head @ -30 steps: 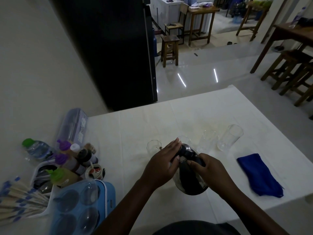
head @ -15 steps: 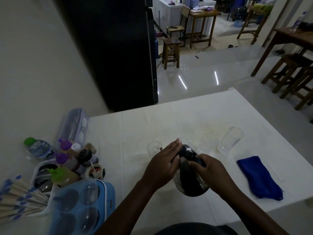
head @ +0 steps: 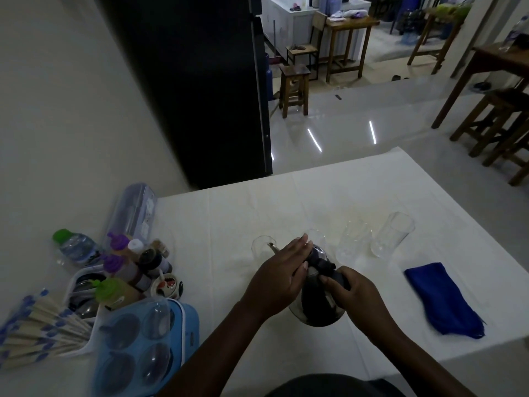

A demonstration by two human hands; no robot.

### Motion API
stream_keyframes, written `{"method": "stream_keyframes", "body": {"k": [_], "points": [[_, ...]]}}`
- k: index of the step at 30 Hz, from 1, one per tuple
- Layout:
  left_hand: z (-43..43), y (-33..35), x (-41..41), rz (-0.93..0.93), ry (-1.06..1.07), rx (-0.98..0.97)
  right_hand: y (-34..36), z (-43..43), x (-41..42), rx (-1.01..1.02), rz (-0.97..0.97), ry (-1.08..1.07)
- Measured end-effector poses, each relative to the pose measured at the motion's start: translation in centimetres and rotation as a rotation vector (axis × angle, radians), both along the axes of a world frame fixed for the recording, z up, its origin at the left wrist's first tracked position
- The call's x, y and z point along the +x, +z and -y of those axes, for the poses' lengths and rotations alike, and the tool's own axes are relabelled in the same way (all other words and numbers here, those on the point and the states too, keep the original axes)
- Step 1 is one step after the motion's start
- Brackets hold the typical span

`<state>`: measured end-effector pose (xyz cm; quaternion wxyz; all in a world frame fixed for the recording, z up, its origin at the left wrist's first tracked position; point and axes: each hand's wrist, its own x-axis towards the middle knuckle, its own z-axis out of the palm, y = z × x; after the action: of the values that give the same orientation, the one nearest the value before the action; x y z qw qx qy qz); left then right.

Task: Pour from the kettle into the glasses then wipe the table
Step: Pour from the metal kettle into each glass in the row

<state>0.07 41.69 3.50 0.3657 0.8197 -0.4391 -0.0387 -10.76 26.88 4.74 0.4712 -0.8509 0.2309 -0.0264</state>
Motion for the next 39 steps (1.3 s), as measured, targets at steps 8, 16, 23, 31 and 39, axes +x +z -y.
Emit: {"method": "stream_keyframes", "body": {"k": [8, 16, 23, 31, 39], "points": [[0.8, 1.0, -1.1, 0.076, 0.018, 0.008, -0.4, 0.0, -1.0, 0.119, 0.097, -0.036], [3.3, 1.9, -1.6, 0.102, -0.018, 0.037, 0.3, 2.6, -2.0, 0.104, 0.12, -0.044], [6.8, 2.1, -2.2, 0.09, -0.042, 0.05, 1.1, 6.0, -2.8, 0.024, 0.091, -0.054], [9.6, 1.5, -2.3, 0.075, -0.055, 0.074, 0.8, 8.7, -2.9, -0.012, 0.053, -0.055], [10.7, -0.1, -2.6, 0.023, -0.071, 0.086, 0.6, 9.8, -3.2, -0.034, -0.007, -0.04]]}}
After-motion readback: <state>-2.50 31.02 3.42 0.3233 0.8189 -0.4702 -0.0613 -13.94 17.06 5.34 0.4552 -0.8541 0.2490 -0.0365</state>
